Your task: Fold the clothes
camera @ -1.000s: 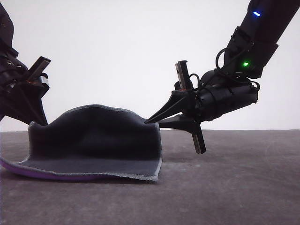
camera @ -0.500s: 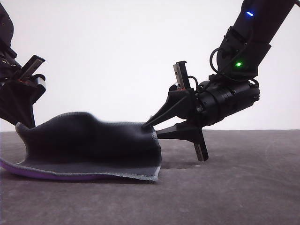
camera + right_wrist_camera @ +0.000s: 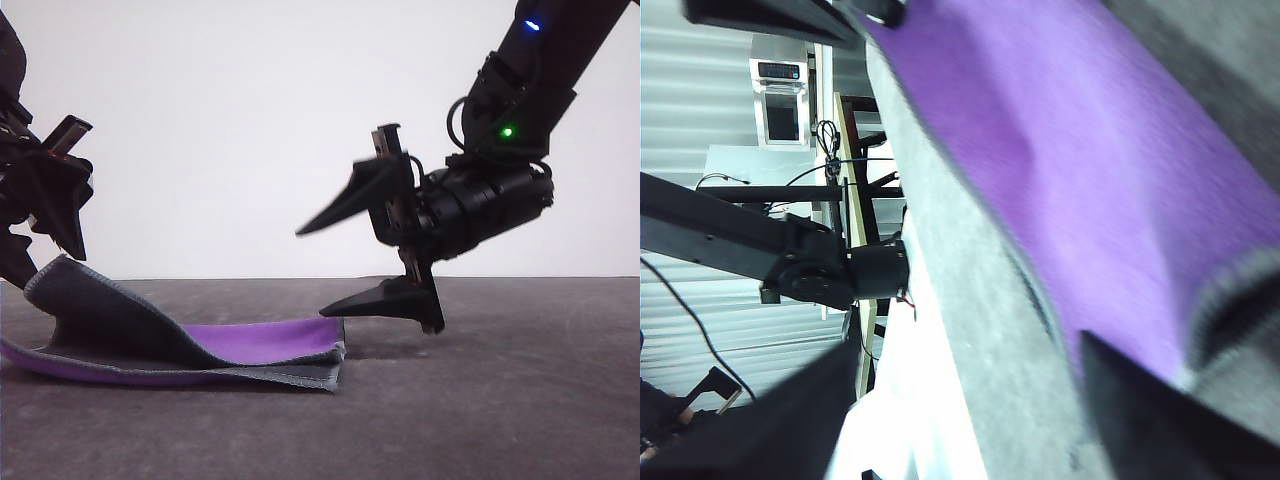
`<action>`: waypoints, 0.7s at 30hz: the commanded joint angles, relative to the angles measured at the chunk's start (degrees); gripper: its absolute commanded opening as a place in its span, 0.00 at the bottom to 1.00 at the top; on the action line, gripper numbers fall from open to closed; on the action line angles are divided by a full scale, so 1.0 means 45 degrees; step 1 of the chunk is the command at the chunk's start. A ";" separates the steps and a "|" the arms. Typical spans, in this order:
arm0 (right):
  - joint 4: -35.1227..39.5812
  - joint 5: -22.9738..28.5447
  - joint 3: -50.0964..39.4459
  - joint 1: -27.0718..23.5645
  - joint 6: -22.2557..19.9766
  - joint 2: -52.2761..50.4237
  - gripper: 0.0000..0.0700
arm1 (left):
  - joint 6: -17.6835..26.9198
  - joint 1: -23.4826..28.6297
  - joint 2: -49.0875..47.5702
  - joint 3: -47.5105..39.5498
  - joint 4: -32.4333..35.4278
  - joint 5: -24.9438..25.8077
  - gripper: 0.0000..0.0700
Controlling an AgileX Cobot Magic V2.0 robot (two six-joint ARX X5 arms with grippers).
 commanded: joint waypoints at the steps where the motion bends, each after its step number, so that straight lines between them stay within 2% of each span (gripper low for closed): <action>1: -0.0362 0.0284 0.0381 -0.0056 -0.0717 -0.0444 0.72 | 0.0331 0.0024 0.0262 0.0474 -0.0374 0.0307 0.48; 6: -0.0908 0.1144 0.1159 -0.0110 -0.0876 -0.0896 0.73 | 0.0228 0.0024 -0.0102 0.0622 -0.0572 0.0087 0.66; 9: -0.1195 0.1162 0.1509 -0.0138 -0.0925 -0.0904 0.81 | -0.0070 0.0025 -0.0440 0.0622 -0.0610 -0.0241 0.76; 15: -0.1589 0.1321 0.1619 -0.0148 -0.1208 -0.0904 0.81 | -0.0396 0.0051 -0.1551 0.0622 -0.0609 -0.0576 0.74; 21: -0.3083 0.3873 0.1619 -0.0146 -0.1743 -0.0904 0.81 | -0.0222 0.0314 -0.2651 0.0753 -0.0440 -0.0593 0.74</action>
